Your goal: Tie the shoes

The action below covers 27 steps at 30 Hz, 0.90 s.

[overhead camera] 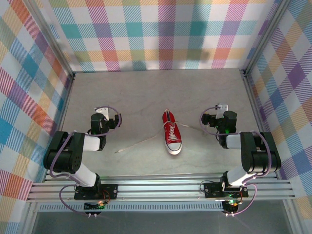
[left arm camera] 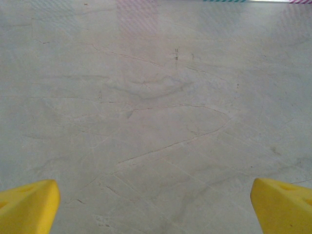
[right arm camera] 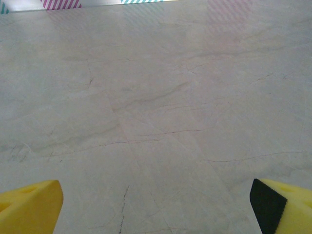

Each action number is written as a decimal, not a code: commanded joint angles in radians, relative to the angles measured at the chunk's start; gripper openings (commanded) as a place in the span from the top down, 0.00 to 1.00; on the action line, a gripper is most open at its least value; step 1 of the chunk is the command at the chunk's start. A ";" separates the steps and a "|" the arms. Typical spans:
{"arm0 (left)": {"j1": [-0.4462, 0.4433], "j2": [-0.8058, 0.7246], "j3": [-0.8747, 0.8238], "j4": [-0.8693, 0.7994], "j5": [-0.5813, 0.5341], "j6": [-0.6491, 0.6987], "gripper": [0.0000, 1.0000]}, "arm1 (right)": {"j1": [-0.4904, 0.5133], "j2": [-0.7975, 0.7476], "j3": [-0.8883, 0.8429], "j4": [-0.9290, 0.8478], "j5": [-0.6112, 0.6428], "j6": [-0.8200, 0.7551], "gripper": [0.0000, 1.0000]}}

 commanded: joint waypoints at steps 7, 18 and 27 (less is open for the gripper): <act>0.014 -0.056 -0.011 0.001 0.048 0.006 0.00 | 0.001 -0.062 0.060 -0.113 -0.061 -0.005 0.01; -0.046 -0.330 0.273 -0.755 0.146 -0.088 0.19 | 0.170 -0.177 0.377 -0.842 0.036 0.153 0.03; -0.350 -0.311 0.393 -1.225 0.049 -0.130 0.22 | 0.401 -0.175 0.263 -0.905 -0.057 0.345 0.25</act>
